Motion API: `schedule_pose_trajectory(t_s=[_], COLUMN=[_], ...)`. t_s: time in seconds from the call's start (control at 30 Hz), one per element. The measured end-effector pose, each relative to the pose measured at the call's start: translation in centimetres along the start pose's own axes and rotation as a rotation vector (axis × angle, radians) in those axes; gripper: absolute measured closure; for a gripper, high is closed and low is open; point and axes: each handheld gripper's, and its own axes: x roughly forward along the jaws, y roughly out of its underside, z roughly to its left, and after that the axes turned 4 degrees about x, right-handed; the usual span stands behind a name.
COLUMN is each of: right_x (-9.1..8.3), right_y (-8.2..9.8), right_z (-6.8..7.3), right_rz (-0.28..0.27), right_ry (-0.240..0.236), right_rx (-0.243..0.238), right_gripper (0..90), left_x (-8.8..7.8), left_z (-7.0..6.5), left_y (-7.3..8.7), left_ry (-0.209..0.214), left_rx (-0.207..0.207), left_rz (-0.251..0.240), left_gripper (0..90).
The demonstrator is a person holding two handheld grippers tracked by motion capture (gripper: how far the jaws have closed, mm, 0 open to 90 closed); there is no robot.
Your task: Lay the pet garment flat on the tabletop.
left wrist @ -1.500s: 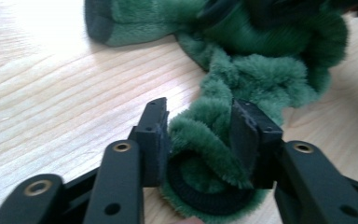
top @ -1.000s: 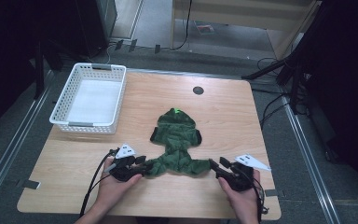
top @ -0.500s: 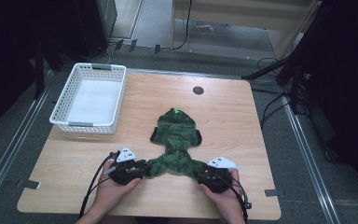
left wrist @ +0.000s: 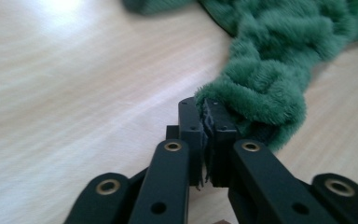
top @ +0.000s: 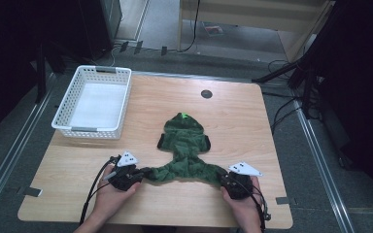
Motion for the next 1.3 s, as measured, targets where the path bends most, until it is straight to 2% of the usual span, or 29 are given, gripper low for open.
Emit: schedule_pose_trajectory(t_s=[0.03, 0.07, 0.13, 0.23, 0.33, 0.4, 0.5, 0.53, 0.57, 0.63, 0.73, 0.8, 0.87, 0.97, 1.03, 1.13, 1.2, 1.3], right_x=[0.1, 0.2, -0.2, -0.4, -0.2, 0.1, 0.5, 0.5, 0.6, 0.6, 0.3, 0.7, 2.2, 5.8, 8.5, 11.8, 13.4, 14.6], right_y=[0.2, 0.3, 0.3, 0.0, -0.1, 0.1, 0.4, 0.4, 0.5, 0.5, -1.1, -3.4, -6.6, -10.3, -12.2, -13.7, -14.0, -14.0], right_z=[0.0, 0.2, 0.7, 0.9, 0.8, 0.7, 0.7, 0.8, 1.0, 1.3, 1.3, 0.9, 0.5, -0.2, -0.8, -1.2, -1.2, -1.2], right_rz=[0.02, 0.017, -0.008, -0.053, -0.058, -0.034, 0.01, 0.017, 0.03, 0.047, -0.004, -0.059, -0.093, -0.071, -0.032, 0.048, 0.085, 0.111], right_ry=[-0.044, -0.07, -0.101, -0.119, -0.103, -0.102, -0.108, -0.109, -0.117, -0.129, -0.164, -0.125, -0.097, -0.026, -0.005, 0.025, 0.059, 0.088], right_rx=[-0.005, -0.02, -0.045, -0.033, -0.03, -0.03, -0.041, -0.045, -0.046, -0.06, -0.051, -0.03, -0.032, -0.025, 0.005, 0.008, -0.009, -0.031], right_gripper=[80.2, 73.3, 59.5, 54.7, 56.0, 59.3, 64.6, 66.5, 67.0, 66.0, 61.2, 60.7, 60.2, 58.7, 58.5, 58.5, 61.0, 72.4], left_x=[0.0, 0.0, 0.0, -0.1, -0.3, -0.2, 0.1, 0.1, 0.2, 0.1, 0.0, 0.1, 0.1, 0.0, 0.0, -0.2, -0.1, -0.2], left_z=[-0.1, -0.2, -0.4, -0.3, -0.6, -0.8, -1.1, -1.1, -1.1, -0.8, -0.4, -0.2, -0.1, 0.1, 0.4, 0.8, 0.7, 0.4], left_y=[0.0, -0.2, -0.4, -0.5, -0.6, -0.5, -0.3, -0.3, -0.2, -0.2, 0.0, 0.1, 0.1, 0.2, 0.3, 0.5, 0.5, 0.4], left_ry=[-0.008, -0.02, -0.006, 0.012, 0.02, 0.023, 0.014, -0.005, -0.014, -0.013, -0.008, 0.001, 0.003, 0.01, -0.001, 0.011, 0.01, 0.005], left_rx=[0.003, 0.001, -0.017, -0.05, -0.048, -0.026, 0.009, 0.021, 0.026, 0.025, 0.019, 0.017, 0.018, 0.017, 0.009, -0.012, -0.005, 0.008], left_rz=[-0.009, -0.01, -0.036, -0.065, -0.091, -0.083, -0.054, -0.039, -0.032, -0.028, -0.03, -0.035, -0.033, -0.029, -0.021, -0.025, -0.027, -0.038], left_gripper=[79.9, 72.1, 59.8, 53.2, 50.6, 55.4, 72.4, 78.7, 83.9, 88.1, 89.7, 90.0, 90.0, 90.0, 90.0, 90.0, 90.0, 90.0])
